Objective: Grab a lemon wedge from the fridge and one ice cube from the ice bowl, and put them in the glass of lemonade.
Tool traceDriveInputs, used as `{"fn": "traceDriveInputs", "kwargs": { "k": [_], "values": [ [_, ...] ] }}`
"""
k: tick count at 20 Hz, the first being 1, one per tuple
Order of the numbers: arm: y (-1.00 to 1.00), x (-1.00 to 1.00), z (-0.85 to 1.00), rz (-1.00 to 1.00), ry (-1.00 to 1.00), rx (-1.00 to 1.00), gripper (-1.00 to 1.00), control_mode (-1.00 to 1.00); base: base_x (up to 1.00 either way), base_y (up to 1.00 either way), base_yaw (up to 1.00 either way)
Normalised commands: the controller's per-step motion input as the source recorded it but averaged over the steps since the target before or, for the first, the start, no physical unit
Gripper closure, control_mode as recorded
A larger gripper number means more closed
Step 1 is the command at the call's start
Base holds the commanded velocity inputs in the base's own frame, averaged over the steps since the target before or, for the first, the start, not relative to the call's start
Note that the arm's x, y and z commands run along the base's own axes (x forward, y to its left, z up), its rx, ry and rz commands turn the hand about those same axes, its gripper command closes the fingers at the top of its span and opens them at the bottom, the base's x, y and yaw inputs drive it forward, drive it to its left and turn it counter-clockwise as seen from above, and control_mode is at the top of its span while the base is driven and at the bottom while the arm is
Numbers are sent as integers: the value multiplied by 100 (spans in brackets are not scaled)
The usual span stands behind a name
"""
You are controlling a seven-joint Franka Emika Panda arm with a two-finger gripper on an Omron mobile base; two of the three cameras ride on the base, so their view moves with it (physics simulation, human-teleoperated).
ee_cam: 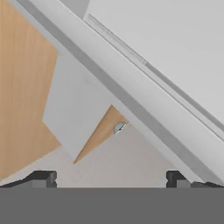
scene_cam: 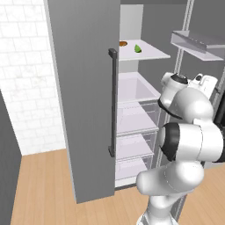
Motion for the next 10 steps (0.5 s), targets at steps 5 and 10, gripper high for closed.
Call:
{"fn": "traceDriveInputs", "kwargs": {
  "k": [5, 10],
  "values": [
    [-21, -16, 15, -1, 9, 0, -100, -100, 0, 0, 0],
    [77, -60, 57, 7, -1, 0, -100, -100, 0, 0, 0]
  ]
}}
